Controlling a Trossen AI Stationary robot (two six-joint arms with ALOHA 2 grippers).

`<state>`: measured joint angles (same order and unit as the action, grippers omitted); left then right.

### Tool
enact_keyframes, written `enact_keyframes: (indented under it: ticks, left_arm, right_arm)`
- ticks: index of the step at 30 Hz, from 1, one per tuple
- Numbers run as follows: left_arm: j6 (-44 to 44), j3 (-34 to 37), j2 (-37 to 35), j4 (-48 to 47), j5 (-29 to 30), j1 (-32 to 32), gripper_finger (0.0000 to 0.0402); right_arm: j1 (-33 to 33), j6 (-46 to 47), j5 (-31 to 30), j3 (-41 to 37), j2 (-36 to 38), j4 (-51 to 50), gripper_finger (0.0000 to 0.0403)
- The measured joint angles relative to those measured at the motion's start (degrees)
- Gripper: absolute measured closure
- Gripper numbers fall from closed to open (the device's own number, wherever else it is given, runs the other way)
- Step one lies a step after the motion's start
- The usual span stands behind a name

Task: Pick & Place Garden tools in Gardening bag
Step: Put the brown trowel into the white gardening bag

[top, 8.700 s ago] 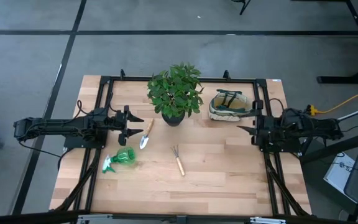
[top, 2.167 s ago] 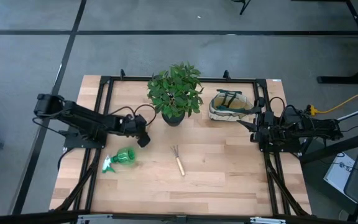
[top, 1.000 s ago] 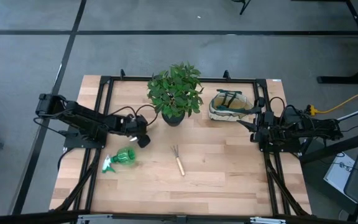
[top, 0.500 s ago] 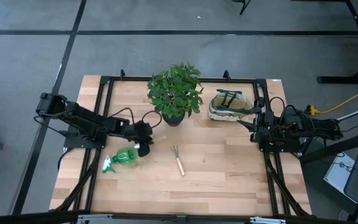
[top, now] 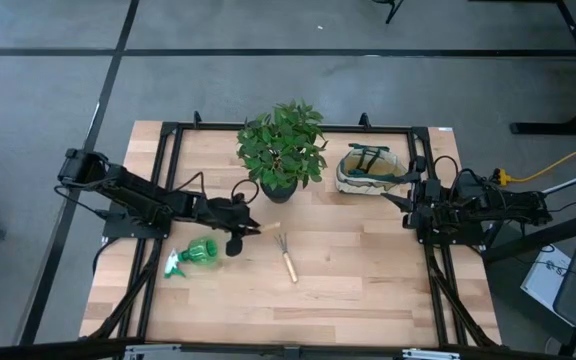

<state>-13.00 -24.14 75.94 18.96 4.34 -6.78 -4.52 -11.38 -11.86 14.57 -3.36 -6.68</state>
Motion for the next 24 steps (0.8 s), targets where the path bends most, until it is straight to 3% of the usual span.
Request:
enact_keyframes:
  ticks: [7,24]
  left_arm:
    - [6.3,-0.2,0.0,7.3,0.0,0.0,0.0337]
    - [25.2,-11.9,0.0,4.0,0.1,0.2,0.0337]
  right_arm:
    - [0.0,0.0,0.0,0.0,0.0,0.0,0.0217]
    - [0.0,0.0,0.0,0.0,0.0,0.0,0.0217]
